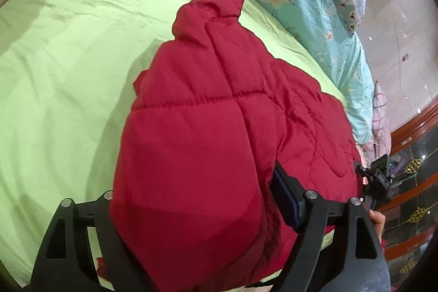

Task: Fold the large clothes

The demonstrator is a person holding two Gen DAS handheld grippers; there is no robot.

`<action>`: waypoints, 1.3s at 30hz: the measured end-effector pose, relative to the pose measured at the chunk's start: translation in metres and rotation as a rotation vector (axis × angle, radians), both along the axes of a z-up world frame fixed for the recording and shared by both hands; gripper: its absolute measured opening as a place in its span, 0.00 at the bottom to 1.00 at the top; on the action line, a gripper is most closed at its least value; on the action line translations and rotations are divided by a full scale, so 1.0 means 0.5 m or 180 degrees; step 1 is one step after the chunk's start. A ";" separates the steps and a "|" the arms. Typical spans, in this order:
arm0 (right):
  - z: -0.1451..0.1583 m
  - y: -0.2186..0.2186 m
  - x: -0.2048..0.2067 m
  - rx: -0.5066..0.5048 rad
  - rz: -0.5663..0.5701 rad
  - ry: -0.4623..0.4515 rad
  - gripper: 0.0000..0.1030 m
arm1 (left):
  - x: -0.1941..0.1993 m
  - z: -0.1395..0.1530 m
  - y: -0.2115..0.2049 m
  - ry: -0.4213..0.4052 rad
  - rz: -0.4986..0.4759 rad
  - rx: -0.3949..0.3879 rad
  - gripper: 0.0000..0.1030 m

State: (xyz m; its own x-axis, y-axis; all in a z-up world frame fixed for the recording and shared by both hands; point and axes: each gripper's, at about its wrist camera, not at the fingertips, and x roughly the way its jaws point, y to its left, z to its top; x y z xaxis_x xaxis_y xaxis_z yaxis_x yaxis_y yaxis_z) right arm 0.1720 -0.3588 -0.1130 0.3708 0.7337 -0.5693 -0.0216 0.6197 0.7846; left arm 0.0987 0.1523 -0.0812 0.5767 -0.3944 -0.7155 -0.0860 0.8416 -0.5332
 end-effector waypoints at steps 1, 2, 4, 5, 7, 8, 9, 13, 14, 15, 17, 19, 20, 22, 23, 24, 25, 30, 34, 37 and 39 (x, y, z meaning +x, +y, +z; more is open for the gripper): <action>0.003 -0.002 -0.003 -0.0020 -0.0014 0.0000 0.71 | -0.003 0.002 0.003 0.0013 -0.0002 0.0024 0.79; 0.005 -0.003 -0.005 -0.0031 -0.0022 -0.0003 0.71 | -0.006 0.005 0.005 0.0019 0.0003 0.0045 0.79; 0.011 -0.005 -0.010 -0.0075 -0.0043 -0.0011 0.73 | -0.013 0.008 0.012 0.0015 0.0017 0.0044 0.79; 0.015 -0.007 -0.014 -0.0095 -0.0058 -0.0019 0.73 | -0.017 0.008 0.018 0.0024 0.0019 0.0028 0.79; 0.020 -0.011 -0.016 -0.0102 -0.0081 -0.0027 0.73 | -0.020 0.009 0.023 0.0056 0.0022 0.0027 0.80; 0.022 -0.013 -0.019 -0.0112 -0.0092 -0.0031 0.74 | -0.024 0.012 0.028 0.0084 0.0013 0.0054 0.80; 0.026 -0.016 -0.021 -0.0134 -0.0103 -0.0043 0.74 | -0.029 0.017 0.031 0.0076 0.0014 0.0090 0.80; 0.043 -0.029 -0.027 -0.0177 -0.0185 -0.0096 0.74 | -0.065 0.057 0.061 -0.0051 0.0214 0.0436 0.80; 0.048 -0.032 -0.029 -0.0181 -0.0208 -0.0120 0.74 | -0.075 0.067 0.071 -0.0106 0.0254 0.0442 0.80; 0.058 -0.035 -0.032 -0.0224 -0.0244 -0.0153 0.74 | -0.085 0.077 0.079 -0.0185 0.0280 0.0401 0.80; 0.078 -0.031 -0.038 -0.0350 -0.0266 -0.0249 0.74 | -0.098 0.094 0.083 -0.0305 0.0280 0.0331 0.80; 0.111 -0.019 -0.049 -0.0545 -0.0284 -0.0425 0.74 | -0.105 0.108 0.065 -0.0395 0.0236 0.0366 0.80; 0.131 -0.006 -0.056 -0.0694 -0.0289 -0.0533 0.74 | -0.105 0.111 0.054 -0.0427 0.0210 0.0386 0.80; 0.157 0.013 -0.065 -0.0875 -0.0272 -0.0678 0.74 | -0.101 0.115 0.021 -0.0483 0.0099 0.0363 0.80; 0.171 0.031 -0.072 -0.0958 -0.0244 -0.0766 0.74 | -0.098 0.117 0.004 -0.0501 0.0034 0.0347 0.80; 0.182 0.045 -0.078 -0.1053 -0.0217 -0.0836 0.74 | -0.095 0.120 -0.015 -0.0521 -0.0045 0.0353 0.80; 0.188 0.057 -0.082 -0.1166 -0.0197 -0.0897 0.74 | -0.090 0.121 -0.036 -0.0540 -0.0112 0.0393 0.80; 0.232 0.076 -0.105 -0.1793 -0.0535 -0.1189 0.74 | -0.082 0.125 -0.107 -0.0632 -0.0354 0.0567 0.80; 0.275 0.124 -0.120 -0.1769 -0.0381 -0.1496 0.74 | -0.081 0.122 -0.133 -0.0660 -0.0498 0.0514 0.80; 0.270 0.203 -0.105 -0.1458 0.0192 -0.1535 0.73 | -0.075 0.116 -0.148 -0.0673 -0.0535 0.0487 0.80; 0.258 0.253 -0.095 -0.1307 0.0494 -0.1542 0.70 | -0.068 0.108 -0.155 -0.0662 -0.0539 0.0451 0.80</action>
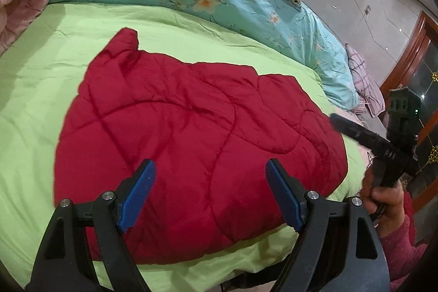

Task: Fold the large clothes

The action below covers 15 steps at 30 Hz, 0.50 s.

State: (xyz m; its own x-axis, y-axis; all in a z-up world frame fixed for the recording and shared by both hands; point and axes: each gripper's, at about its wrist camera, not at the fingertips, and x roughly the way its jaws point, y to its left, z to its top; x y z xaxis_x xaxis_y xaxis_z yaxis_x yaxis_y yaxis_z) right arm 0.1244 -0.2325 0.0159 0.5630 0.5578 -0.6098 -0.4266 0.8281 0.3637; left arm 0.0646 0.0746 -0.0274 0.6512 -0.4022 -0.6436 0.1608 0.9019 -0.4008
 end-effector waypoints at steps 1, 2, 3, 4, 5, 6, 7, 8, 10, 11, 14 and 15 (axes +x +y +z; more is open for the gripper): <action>-0.008 0.025 0.004 -0.0049 0.0105 -0.0002 0.70 | 0.004 -0.005 -0.003 0.0000 -0.0009 -0.0021 0.80; -0.015 0.046 0.010 -0.0119 0.0169 -0.0005 0.71 | 0.010 -0.015 -0.005 0.0005 -0.0010 -0.0026 0.80; -0.025 0.065 0.018 -0.0179 0.0239 -0.0004 0.72 | 0.019 -0.026 -0.008 0.0036 0.0001 -0.0015 0.80; -0.039 0.079 0.029 -0.0198 0.0300 0.0047 0.72 | 0.029 -0.038 -0.011 0.0071 0.0003 -0.0006 0.80; -0.054 0.088 0.041 -0.0217 0.0333 0.0133 0.72 | 0.037 -0.047 -0.013 0.0079 0.0010 0.0014 0.80; -0.071 0.093 0.053 -0.0267 0.0334 0.0223 0.72 | 0.044 -0.054 -0.017 0.0073 0.0031 0.0053 0.80; -0.082 0.097 0.061 -0.0325 0.0317 0.0279 0.70 | 0.051 -0.059 -0.021 0.0063 0.0039 0.0092 0.80; -0.101 0.096 0.076 -0.0421 0.0257 0.0331 0.70 | 0.057 -0.062 -0.025 0.0053 0.0044 0.0124 0.80; -0.127 0.080 0.095 -0.0425 0.0187 0.0405 0.70 | 0.073 -0.067 -0.033 0.0030 0.0052 0.0193 0.80; -0.139 0.068 0.107 -0.0399 0.0113 0.0436 0.70 | 0.081 -0.071 -0.037 0.0030 0.0053 0.0220 0.80; -0.163 0.029 0.144 -0.0340 -0.0157 0.0538 0.70 | 0.122 -0.080 -0.042 0.0069 0.0066 0.0275 0.80; -0.166 0.026 0.153 -0.0344 -0.0212 0.0555 0.70 | 0.137 -0.083 -0.042 0.0091 0.0070 0.0274 0.80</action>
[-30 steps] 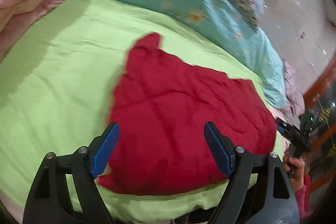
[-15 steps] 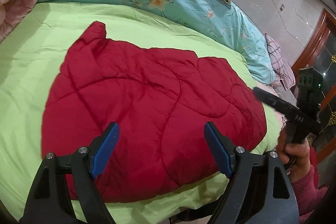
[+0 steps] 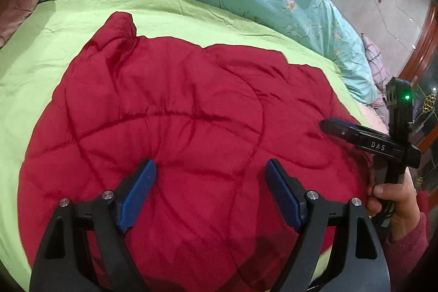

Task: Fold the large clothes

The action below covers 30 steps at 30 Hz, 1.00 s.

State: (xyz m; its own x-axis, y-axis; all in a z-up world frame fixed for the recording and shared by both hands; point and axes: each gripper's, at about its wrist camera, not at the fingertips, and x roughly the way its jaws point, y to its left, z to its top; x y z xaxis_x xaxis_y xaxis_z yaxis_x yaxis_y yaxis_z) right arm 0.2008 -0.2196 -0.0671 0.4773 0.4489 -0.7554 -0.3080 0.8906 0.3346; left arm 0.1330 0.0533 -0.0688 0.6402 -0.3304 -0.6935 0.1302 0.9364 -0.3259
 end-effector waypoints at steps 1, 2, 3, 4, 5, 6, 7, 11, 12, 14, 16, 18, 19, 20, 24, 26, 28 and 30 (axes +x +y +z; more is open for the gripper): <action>-0.005 -0.007 0.013 -0.0054 -0.0068 0.0002 0.70 | 0.012 -0.003 0.001 0.0021 0.0005 -0.0014 0.80; -0.011 -0.015 0.027 -0.0065 -0.0112 0.0028 0.70 | 0.024 -0.006 0.004 0.0050 0.0019 -0.0022 0.79; -0.016 -0.022 0.040 -0.0045 -0.0159 0.0064 0.70 | 0.033 -0.009 0.006 0.0080 0.0028 -0.0038 0.78; -0.019 -0.025 0.049 -0.0040 -0.0204 0.0078 0.70 | 0.045 -0.013 0.010 0.0115 0.0042 -0.0058 0.78; -0.025 -0.032 0.061 -0.0067 -0.0282 0.0079 0.70 | 0.049 -0.016 0.013 0.0133 0.0056 -0.0070 0.77; -0.032 -0.033 0.071 -0.0118 -0.0353 0.0074 0.70 | 0.056 -0.020 0.015 0.0156 0.0067 -0.0087 0.77; -0.040 -0.041 0.078 -0.0128 -0.0417 0.0083 0.70 | 0.058 -0.022 0.015 0.0169 0.0075 -0.0089 0.77; -0.056 -0.061 0.090 -0.0092 -0.0510 0.0144 0.70 | 0.062 -0.030 0.007 0.0191 0.0101 0.0009 0.77; -0.059 -0.060 0.090 -0.0122 -0.0508 0.0136 0.70 | 0.061 -0.032 0.007 0.0189 0.0106 0.0012 0.77; -0.061 -0.057 0.090 -0.0147 -0.0510 0.0128 0.70 | 0.063 -0.036 0.008 0.0201 0.0112 0.0013 0.77; -0.063 -0.058 0.088 -0.0148 -0.0512 0.0128 0.70 | 0.067 -0.035 0.006 0.0221 0.0118 0.0033 0.77; -0.064 -0.058 0.090 -0.0132 -0.0514 0.0151 0.70 | 0.071 -0.033 0.006 0.0257 0.0122 0.0028 0.77; -0.063 -0.058 0.091 -0.0124 -0.0516 0.0162 0.70 | 0.069 -0.030 0.008 0.0268 0.0131 0.0013 0.77; -0.062 -0.060 0.091 -0.0106 -0.0521 0.0180 0.70 | 0.067 -0.026 0.009 0.0279 0.0125 0.0007 0.77; -0.044 -0.071 0.097 -0.0040 -0.0603 0.0264 0.70 | 0.071 0.013 0.018 0.0265 0.0162 0.0004 0.76; -0.013 -0.075 0.087 -0.0027 -0.0646 0.0188 0.72 | 0.093 0.036 0.026 0.0193 0.0227 0.0146 0.76; 0.009 -0.073 0.084 0.0048 -0.0595 0.0124 0.72 | 0.132 0.035 0.043 0.0264 0.0265 0.0116 0.76; 0.013 -0.069 0.091 0.0032 -0.0558 0.0119 0.72 | 0.178 0.018 0.072 0.0382 0.0433 0.0078 0.76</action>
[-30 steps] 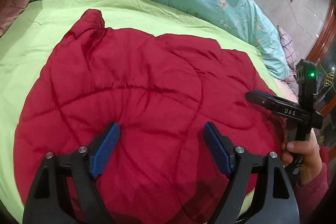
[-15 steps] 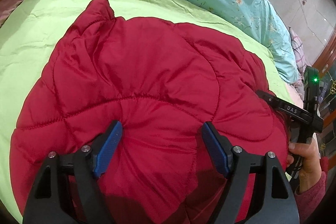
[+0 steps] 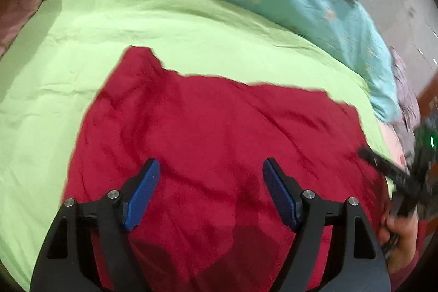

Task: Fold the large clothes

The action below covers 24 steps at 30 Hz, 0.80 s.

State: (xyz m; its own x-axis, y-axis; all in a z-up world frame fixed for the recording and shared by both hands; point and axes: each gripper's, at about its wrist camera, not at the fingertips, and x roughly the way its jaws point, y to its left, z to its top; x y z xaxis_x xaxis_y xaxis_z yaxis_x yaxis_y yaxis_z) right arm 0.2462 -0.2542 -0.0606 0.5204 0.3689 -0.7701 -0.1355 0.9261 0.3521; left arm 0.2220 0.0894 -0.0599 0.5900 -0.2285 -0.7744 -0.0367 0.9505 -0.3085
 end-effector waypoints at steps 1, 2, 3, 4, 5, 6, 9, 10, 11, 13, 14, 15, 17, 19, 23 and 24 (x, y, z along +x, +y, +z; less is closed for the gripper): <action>-0.008 0.002 0.011 -0.0072 -0.0008 0.0051 0.71 | 0.020 -0.010 0.017 0.0056 0.0114 -0.0022 0.76; -0.023 0.002 0.024 -0.0088 0.0005 0.0137 0.71 | 0.037 -0.021 0.031 0.0106 0.0166 -0.0072 0.76; -0.041 0.000 0.037 -0.0083 0.0020 0.0227 0.71 | 0.056 -0.035 0.045 0.0175 0.0202 -0.0127 0.76; -0.051 -0.002 0.050 -0.0095 0.0017 0.0272 0.70 | 0.072 -0.050 0.057 0.0256 0.0242 -0.0151 0.76; -0.062 -0.008 0.063 -0.0137 -0.0019 0.0299 0.70 | 0.083 -0.060 0.063 0.0315 0.0266 -0.0184 0.76; -0.068 -0.016 0.074 -0.0153 -0.0067 0.0324 0.70 | 0.095 -0.074 0.073 0.0384 0.0297 -0.0247 0.76; -0.082 -0.044 0.102 -0.0121 -0.0239 0.0433 0.70 | 0.113 -0.089 0.090 0.0457 0.0380 -0.0316 0.75; -0.085 -0.050 0.108 -0.0137 -0.0275 0.0452 0.70 | 0.113 -0.088 0.094 0.0460 0.0408 -0.0325 0.75; -0.090 -0.059 0.115 -0.0145 -0.0335 0.0500 0.70 | 0.110 -0.084 0.095 0.0451 0.0437 -0.0313 0.72; -0.093 -0.074 0.117 -0.0102 -0.0414 0.0549 0.70 | 0.091 -0.065 0.104 0.0369 0.0496 -0.0274 0.72; -0.088 -0.081 0.113 -0.0125 -0.0467 0.0545 0.70 | 0.084 -0.052 0.106 0.0317 0.0508 -0.0266 0.72; -0.081 -0.086 0.107 -0.0126 -0.0490 0.0515 0.70 | 0.068 -0.038 0.107 0.0242 0.0500 -0.0277 0.72; -0.061 -0.100 0.085 -0.0030 -0.0520 0.0412 0.70 | 0.033 -0.012 0.109 0.0111 0.0453 -0.0314 0.72; -0.032 -0.109 0.054 0.0066 -0.0506 0.0284 0.71 | -0.012 0.013 0.101 -0.0022 0.0364 -0.0344 0.72; 0.025 -0.110 -0.027 0.0186 -0.0353 0.0034 0.72 | -0.094 0.048 0.075 -0.0198 0.0167 -0.0390 0.72; 0.033 -0.107 -0.044 0.0202 -0.0312 -0.0003 0.72 | -0.117 0.053 0.064 -0.0230 0.0121 -0.0384 0.72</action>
State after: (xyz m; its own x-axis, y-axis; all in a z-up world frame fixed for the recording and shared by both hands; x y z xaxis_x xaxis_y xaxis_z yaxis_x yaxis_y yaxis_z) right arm 0.2241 -0.3075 -0.0442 0.5571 0.3642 -0.7463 -0.0458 0.9108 0.4102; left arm 0.1637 0.1214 -0.0333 0.6531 -0.2939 -0.6979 -0.0454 0.9047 -0.4236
